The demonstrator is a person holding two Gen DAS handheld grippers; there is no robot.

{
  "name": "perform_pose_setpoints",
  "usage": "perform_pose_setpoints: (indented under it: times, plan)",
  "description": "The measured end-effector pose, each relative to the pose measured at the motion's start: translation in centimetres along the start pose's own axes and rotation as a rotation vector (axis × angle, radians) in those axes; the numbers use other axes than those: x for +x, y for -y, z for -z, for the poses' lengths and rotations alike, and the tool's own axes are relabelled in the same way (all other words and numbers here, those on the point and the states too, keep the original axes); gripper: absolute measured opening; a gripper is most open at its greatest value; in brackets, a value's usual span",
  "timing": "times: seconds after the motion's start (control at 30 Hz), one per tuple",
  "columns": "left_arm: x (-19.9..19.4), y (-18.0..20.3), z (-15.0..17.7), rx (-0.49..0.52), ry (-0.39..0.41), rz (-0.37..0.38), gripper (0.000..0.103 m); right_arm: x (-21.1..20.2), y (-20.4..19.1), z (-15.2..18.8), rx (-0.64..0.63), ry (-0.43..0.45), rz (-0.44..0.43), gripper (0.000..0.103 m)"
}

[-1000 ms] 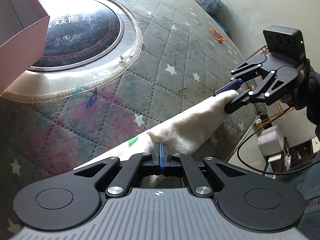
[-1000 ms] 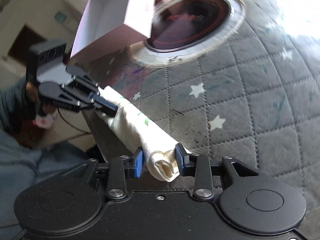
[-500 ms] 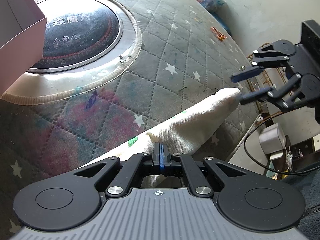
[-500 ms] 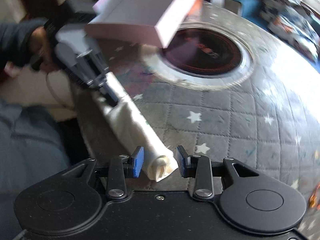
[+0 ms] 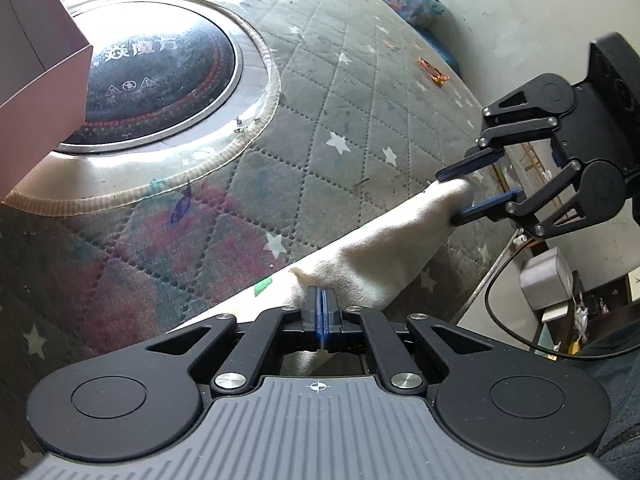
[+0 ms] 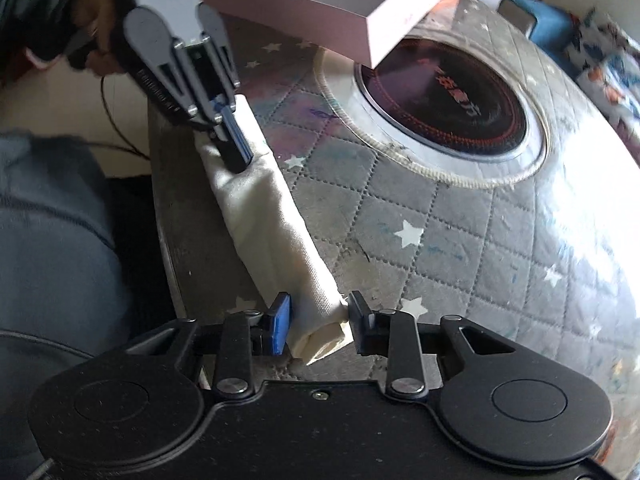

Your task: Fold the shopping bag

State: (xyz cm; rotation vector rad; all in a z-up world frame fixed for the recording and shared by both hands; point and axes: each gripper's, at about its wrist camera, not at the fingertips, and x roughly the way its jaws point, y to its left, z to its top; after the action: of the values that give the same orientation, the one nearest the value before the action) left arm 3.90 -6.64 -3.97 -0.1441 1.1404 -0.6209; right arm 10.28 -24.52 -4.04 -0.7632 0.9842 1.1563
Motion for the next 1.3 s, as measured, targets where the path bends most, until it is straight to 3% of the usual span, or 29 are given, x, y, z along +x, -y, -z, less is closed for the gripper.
perform_pose_setpoints:
  times: [0.1, 0.17, 0.3, 0.47, 0.7, 0.87, 0.93, 1.3]
  plan:
    - [0.2, 0.5, 0.0, 0.034, 0.002, -0.024, 0.007, 0.0, 0.0, -0.1, 0.007, 0.000, 0.000, 0.033]
    - [0.1, 0.0, 0.1, 0.001, 0.005, -0.014, 0.004, -0.3, -0.2, -0.4, 0.012, 0.005, 0.003, 0.034]
    - [0.1, 0.0, 0.6, 0.006, 0.028, -0.021, 0.004, -1.2, -1.4, -1.8, 0.000, 0.071, -0.029, 0.034]
    - [-0.1, 0.1, 1.0, 0.021, 0.056, -0.026, 0.004, 0.8, -3.5, -4.1, -0.035, 0.094, -0.080, 0.025]
    - [-0.5, 0.3, 1.8, 0.039, 0.092, -0.032, 0.004, 4.8, -4.6, -6.2, -0.013, 0.049, -0.100, 0.014]
    - [-1.6, 0.4, 2.4, 0.026, 0.106, -0.035, 0.005, 5.2, -3.9, -6.6, 0.096, 0.009, -0.116, 0.014]
    - [-2.7, 0.6, 2.7, 0.022, 0.125, -0.045, 0.010, 5.5, -3.6, -6.7, 0.117, -0.004, -0.128, 0.014]
    - [-6.5, 1.0, 5.0, -0.026, 0.175, -0.143, 0.013, 5.9, -3.5, -7.0, 0.112, -0.029, -0.117, 0.013]
